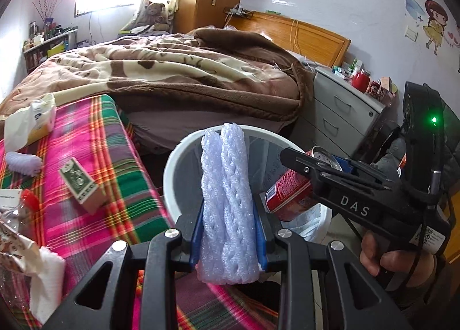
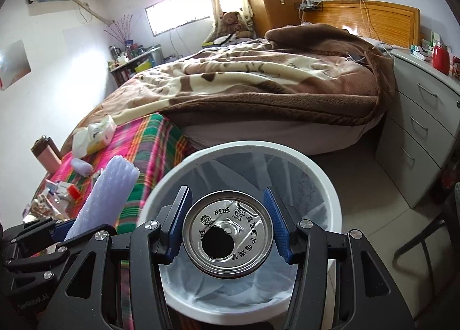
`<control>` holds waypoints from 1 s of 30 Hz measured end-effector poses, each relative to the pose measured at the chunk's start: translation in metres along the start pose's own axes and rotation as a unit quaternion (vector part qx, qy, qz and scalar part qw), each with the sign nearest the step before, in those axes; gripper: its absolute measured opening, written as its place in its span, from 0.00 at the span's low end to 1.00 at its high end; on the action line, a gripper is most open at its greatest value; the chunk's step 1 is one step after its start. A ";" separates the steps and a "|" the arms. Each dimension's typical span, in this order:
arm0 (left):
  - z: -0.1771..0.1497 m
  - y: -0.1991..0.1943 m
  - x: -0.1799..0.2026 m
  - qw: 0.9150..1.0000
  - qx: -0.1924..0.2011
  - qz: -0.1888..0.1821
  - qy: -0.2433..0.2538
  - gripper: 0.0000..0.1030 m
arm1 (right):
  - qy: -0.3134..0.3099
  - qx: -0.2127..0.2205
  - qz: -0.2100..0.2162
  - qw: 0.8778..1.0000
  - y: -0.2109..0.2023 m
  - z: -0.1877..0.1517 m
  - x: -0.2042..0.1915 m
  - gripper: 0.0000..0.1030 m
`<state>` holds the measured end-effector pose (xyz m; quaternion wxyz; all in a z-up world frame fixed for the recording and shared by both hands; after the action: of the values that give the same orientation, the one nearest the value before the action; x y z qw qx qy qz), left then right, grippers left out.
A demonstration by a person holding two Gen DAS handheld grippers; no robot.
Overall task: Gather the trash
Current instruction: 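Carry the foam net with the left tool while the right tool carries the can over the wastebasket, then open the right tool to drop the can while the left tool drops the foam net into the basket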
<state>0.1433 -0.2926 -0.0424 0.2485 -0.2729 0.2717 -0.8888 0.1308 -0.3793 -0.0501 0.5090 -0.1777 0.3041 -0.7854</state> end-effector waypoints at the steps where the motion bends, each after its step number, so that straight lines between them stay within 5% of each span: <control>1: 0.000 0.004 0.000 1.000 -0.002 -0.002 0.000 0.31 | 0.000 -0.001 -0.003 1.000 0.003 0.000 0.003 0.52; 8: -0.002 0.023 0.001 1.000 -0.017 -0.005 -0.008 0.33 | 0.009 -0.026 -0.019 0.999 0.019 -0.004 0.023 0.52; 10: -0.004 0.025 0.002 1.000 -0.021 -0.008 -0.006 0.40 | 0.011 -0.031 -0.019 0.999 0.021 -0.005 0.025 0.52; 12: -0.003 0.026 0.003 1.000 -0.017 -0.011 -0.008 0.61 | 0.014 -0.033 -0.025 0.999 0.022 -0.005 0.028 0.52; 13: -0.001 0.027 0.004 1.000 -0.013 -0.013 -0.009 0.63 | 0.015 -0.033 -0.028 0.999 0.023 -0.005 0.028 0.52; 21: -0.003 0.013 -0.002 1.000 -0.003 -0.015 -0.018 0.67 | 0.041 -0.039 -0.026 0.998 0.023 -0.005 0.035 0.56; 23: -0.003 0.006 -0.006 1.000 0.001 -0.005 -0.020 0.68 | 0.047 -0.036 -0.026 0.998 0.021 -0.004 0.035 0.63; 30: -0.006 -0.027 -0.017 0.999 0.019 0.024 -0.019 0.69 | 0.034 -0.026 -0.027 0.999 0.009 -0.007 0.022 0.64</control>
<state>0.1435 -0.2607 -0.0359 0.2798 -0.2785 0.2561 -0.8824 0.1240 -0.4001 -0.0618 0.4728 -0.1722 0.3361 -0.7961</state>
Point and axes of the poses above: each gripper's, at about its wrist camera, not at the fingertips, and y roughly the way its jaws point, x to its right, z to its top, the point moved 7 cm from there along y, roughly the way its jaws point, and after that the axes turned 15 degrees about -z, right-handed, at the moved point
